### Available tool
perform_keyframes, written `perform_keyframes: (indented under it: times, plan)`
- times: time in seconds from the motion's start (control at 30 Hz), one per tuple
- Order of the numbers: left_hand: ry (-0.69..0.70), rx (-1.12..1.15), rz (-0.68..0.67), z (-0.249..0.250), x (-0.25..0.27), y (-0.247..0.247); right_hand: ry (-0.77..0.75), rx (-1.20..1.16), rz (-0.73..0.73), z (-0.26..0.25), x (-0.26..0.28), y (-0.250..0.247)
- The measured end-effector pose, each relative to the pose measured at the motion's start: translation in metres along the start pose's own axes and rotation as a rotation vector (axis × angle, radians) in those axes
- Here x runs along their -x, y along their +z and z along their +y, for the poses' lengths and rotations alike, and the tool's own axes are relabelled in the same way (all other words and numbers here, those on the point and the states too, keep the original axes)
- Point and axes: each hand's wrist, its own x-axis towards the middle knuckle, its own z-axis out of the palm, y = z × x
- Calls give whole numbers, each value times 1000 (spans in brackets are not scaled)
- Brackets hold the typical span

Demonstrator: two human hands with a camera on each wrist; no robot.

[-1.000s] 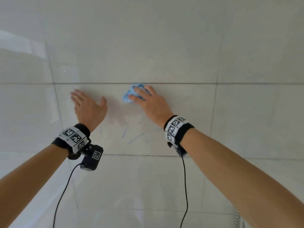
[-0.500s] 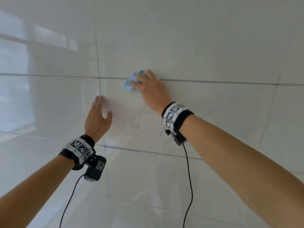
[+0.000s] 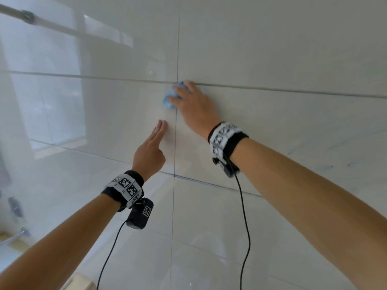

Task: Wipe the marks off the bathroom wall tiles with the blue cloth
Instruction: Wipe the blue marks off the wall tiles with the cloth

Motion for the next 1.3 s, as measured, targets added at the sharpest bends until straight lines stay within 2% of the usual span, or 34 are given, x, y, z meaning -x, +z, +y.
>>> perform_keyframes:
  times: [0.07,0.17,0.27,0.43,0.57,0.83,1.07,1.3]
  plan:
    - [-22,-27,10,-15,4,1,-71,-47,-20,-33,37,36]
    - [-181,-9,28,-45,17,6,-132,-42,-155,-85,97,74]
    - [-234,-21,-37,-68,32,12,-158,-67,-285,-125,140,92]
    - [-196,-8,-65,-72,47,26,-126,-7,-428,-142,157,94]
    - [-217,19,-51,-62,50,40,-49,-9,-520,-147,158,83]
    - [-150,-5,-88,-48,65,36,159,-117,-532,-156,177,61]
    - [-112,-7,-98,-20,75,43,272,-129,-541,-137,207,45]
    - [-101,17,-76,29,79,59,337,-149,-426,-99,258,26]
